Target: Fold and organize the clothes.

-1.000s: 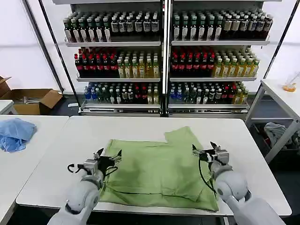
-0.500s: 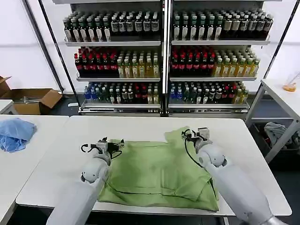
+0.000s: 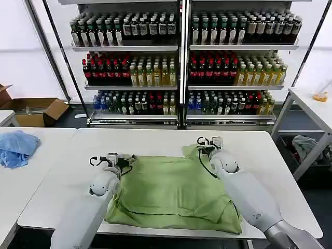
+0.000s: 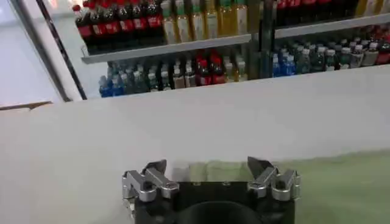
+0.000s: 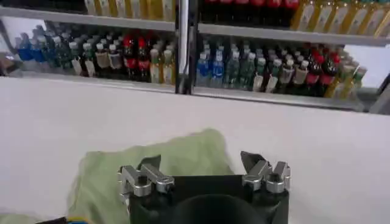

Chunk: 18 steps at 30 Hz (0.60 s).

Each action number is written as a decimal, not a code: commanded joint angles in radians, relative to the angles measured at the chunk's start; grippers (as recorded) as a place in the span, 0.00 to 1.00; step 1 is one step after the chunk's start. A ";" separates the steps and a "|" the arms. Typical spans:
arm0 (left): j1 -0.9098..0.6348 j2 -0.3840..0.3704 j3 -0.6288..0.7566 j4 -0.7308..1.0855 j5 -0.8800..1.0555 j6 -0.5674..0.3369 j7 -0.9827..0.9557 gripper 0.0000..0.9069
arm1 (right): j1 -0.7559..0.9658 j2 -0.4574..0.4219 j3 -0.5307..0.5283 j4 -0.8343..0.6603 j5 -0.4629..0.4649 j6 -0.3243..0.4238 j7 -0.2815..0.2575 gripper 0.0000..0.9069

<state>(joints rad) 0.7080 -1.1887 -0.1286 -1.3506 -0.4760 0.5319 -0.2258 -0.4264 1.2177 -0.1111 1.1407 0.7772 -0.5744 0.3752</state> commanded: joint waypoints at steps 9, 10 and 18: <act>-0.004 0.020 0.011 0.002 -0.070 0.004 0.021 0.03 | 0.019 0.042 -0.008 -0.112 0.021 -0.004 -0.008 0.00; -0.001 0.021 0.011 -0.003 -0.075 0.004 0.022 0.03 | 0.016 0.042 -0.007 -0.106 0.020 -0.004 -0.010 0.00; 0.024 0.027 -0.007 -0.022 -0.128 0.002 0.033 0.03 | -0.015 0.024 -0.008 -0.023 -0.014 0.009 -0.027 0.00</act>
<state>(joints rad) 0.7250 -1.1637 -0.1336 -1.3679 -0.5643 0.5334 -0.1974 -0.4310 1.2382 -0.1131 1.0896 0.7723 -0.5672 0.3539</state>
